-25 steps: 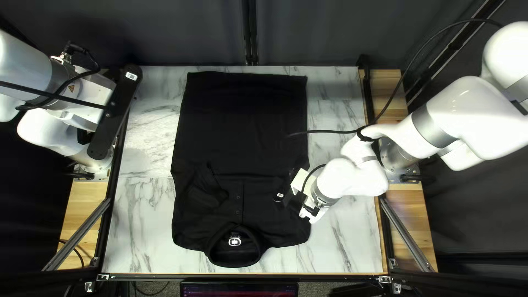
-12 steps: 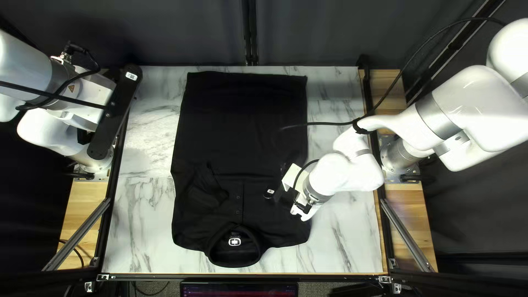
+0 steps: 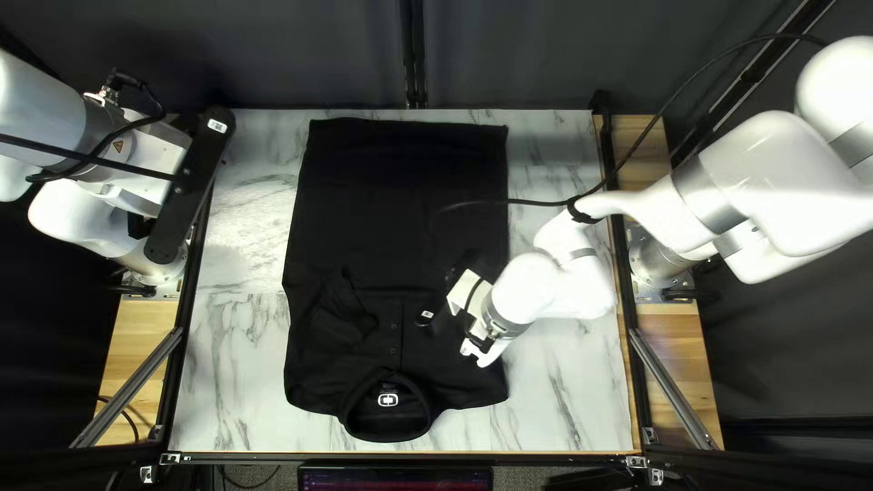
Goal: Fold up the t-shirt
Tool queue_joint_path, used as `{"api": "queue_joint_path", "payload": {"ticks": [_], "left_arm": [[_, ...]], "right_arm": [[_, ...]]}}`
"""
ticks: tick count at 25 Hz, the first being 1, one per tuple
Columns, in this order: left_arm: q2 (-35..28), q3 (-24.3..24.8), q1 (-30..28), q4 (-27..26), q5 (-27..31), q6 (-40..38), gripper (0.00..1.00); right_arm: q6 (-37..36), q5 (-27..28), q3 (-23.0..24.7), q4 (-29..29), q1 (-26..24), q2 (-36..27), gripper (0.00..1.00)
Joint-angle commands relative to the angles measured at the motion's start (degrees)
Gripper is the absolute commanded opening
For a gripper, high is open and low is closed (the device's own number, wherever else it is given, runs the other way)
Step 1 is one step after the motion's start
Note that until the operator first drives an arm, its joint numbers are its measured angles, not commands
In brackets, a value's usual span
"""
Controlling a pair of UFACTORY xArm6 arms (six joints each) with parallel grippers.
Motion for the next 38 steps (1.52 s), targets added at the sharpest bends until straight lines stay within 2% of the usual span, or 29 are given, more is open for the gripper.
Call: {"api": "queue_joint_path", "payload": {"ticks": [1, 8, 12, 17, 23, 25, 27, 29, 30, 31, 32, 33, 34, 35, 36, 38], "left_arm": [[0.00, 0.00, 0.00, 0.00, 0.00, 0.00, 1.00], [0.00, 0.00, 0.00, 0.00, 0.00, 0.00, 1.00], [0.00, 0.00, 0.00, 0.00, 0.00, 0.00, 1.00], [0.00, 0.00, 0.00, 0.00, 0.00, 0.00, 1.00], [0.00, 0.00, 0.00, 0.00, 0.00, 0.00, 1.00], [0.00, 0.00, 0.00, 0.00, 0.00, 0.00, 1.00], [0.00, 0.00, 0.00, 0.00, 0.00, 0.00, 1.00], [0.00, 0.00, 0.00, 0.00, 0.00, 0.00, 1.00], [0.00, 0.00, 0.00, 0.00, 0.00, 0.00, 1.00], [0.00, 0.00, 0.00, 0.00, 0.00, 0.00, 1.00], [0.00, 0.00, 0.00, 0.00, 0.00, 0.00, 1.00], [0.00, 0.00, 0.00, 0.00, 0.00, 0.00, 1.00], [0.00, 0.00, 0.00, 0.00, 0.00, 0.00, 1.00], [0.00, 0.00, 0.00, 0.00, 0.00, 0.00, 1.00], [0.00, 0.00, 0.00, 0.00, 0.00, 0.00, 1.00], [0.00, 0.00, 0.00, 0.00, 0.00, 0.00, 1.00]], "right_arm": [[1.66, 2.09, -0.56, -2.74, 0.62, -1.06, 1.00], [6.40, 5.38, 8.31, -5.39, 1.74, -13.57, 1.00], [7.53, 3.60, 14.09, -3.35, 2.47, -17.36, 1.00], [5.28, -2.82, 17.07, 2.23, 3.32, -15.15, 1.00], [2.59, -10.96, 17.29, 9.15, 5.60, -10.10, 1.00], [0.46, -13.51, 17.46, 13.08, 6.86, -8.61, 1.00], [-4.46, -15.79, 17.39, 20.14, 8.45, -6.85, 1.00], [-9.92, -16.76, 16.71, 27.00, 9.61, -5.17, 0.95], [-10.76, -16.77, 16.57, 28.04, 9.73, -4.95, 0.90], [-12.88, -16.98, 16.09, 30.73, 10.22, -4.15, 0.82], [-14.65, -17.17, 15.68, 32.95, 10.66, -3.50, 0.68], [-15.87, -17.31, 15.41, 34.52, 10.99, -3.05, 0.62], [-17.60, -17.47, 15.07, 36.68, 11.41, -2.53, 0.38], [-20.51, -17.75, 14.43, 40.14, 11.97, -1.61, 0.21], [-23.67, -17.84, 13.78, 43.65, 12.31, -0.79, 0.00], [-26.00, -17.77, 13.19, 46.01, 12.30, -0.24, 0.00]]}}
